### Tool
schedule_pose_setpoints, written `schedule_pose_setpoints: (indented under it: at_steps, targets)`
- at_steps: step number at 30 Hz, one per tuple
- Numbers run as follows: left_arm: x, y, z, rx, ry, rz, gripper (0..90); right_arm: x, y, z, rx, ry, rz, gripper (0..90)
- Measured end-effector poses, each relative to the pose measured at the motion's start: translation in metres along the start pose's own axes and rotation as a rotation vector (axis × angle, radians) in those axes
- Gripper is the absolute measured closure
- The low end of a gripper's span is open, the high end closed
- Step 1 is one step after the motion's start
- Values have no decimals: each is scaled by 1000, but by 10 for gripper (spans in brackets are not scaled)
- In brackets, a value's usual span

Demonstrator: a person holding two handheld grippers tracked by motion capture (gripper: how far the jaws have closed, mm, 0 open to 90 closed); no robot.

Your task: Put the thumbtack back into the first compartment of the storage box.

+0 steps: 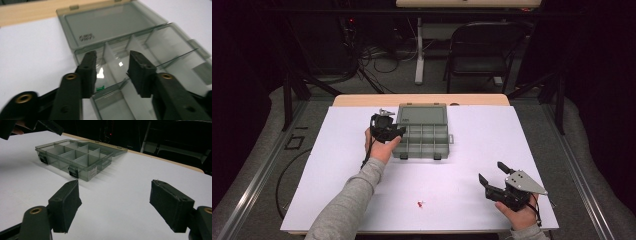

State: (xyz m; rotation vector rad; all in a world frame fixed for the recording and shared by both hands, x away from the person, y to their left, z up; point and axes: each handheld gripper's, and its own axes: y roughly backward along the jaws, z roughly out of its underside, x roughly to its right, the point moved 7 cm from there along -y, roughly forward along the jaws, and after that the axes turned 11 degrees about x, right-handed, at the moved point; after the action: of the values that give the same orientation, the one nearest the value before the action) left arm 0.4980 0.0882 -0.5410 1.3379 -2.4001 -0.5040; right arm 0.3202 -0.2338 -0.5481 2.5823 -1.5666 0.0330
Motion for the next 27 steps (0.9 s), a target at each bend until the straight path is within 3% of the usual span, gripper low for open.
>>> schedule_pose_setpoints:
  at_steps: [6, 11, 13, 17, 21, 27]
  targets:
    - [9, 17, -2, 56, -94, 5, 454, -1, 0, 0, 3, 2, 0, 234]
    - [15, 36, 6, 77, -134, 72, 464, 0, 0, 0, 1, 2, -1, 233]
    - [16, 45, 12, 82, -127, 88, 461, 0, 0, 0, 2, 2, 1, 233]
    - [20, 63, 27, 56, -12, 175, 456, 0, 0, -1, 10, 4, 10, 225]
    - [27, 83, 39, 75, -34, 200, 362, -1, -1, 0, 9, 4, 5, 218]
    - [32, 114, 49, 160, -33, 193, 238, -4, -2, 1, 3, 3, -4, 216]
